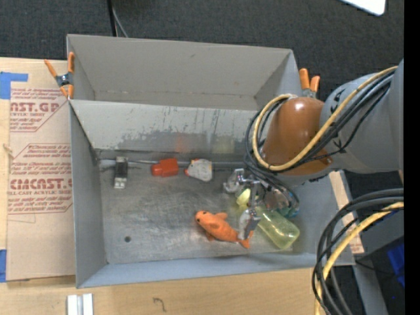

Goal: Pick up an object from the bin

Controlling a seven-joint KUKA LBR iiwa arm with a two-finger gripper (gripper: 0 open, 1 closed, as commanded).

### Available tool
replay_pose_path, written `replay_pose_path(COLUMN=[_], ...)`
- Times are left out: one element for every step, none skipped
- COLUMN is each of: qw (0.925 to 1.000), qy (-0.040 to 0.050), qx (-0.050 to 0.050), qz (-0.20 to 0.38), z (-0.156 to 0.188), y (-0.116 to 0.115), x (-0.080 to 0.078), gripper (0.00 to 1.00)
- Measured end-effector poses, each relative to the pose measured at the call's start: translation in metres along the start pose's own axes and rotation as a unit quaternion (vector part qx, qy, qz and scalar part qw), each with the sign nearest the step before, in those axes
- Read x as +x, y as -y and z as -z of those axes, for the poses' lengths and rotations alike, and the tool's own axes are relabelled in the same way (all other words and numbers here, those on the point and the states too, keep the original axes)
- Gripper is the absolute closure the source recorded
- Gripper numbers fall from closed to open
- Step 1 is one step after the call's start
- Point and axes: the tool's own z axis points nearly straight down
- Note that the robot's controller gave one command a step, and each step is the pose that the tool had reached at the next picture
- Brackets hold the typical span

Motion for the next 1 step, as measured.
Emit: replay_pose_path(qw=[0.9989], qy=[0.0000], qx=[0.000], qz=[-0.048], z=[-0.0145], y=[-0.0257], x=[0.0252], gripper=[0.00])
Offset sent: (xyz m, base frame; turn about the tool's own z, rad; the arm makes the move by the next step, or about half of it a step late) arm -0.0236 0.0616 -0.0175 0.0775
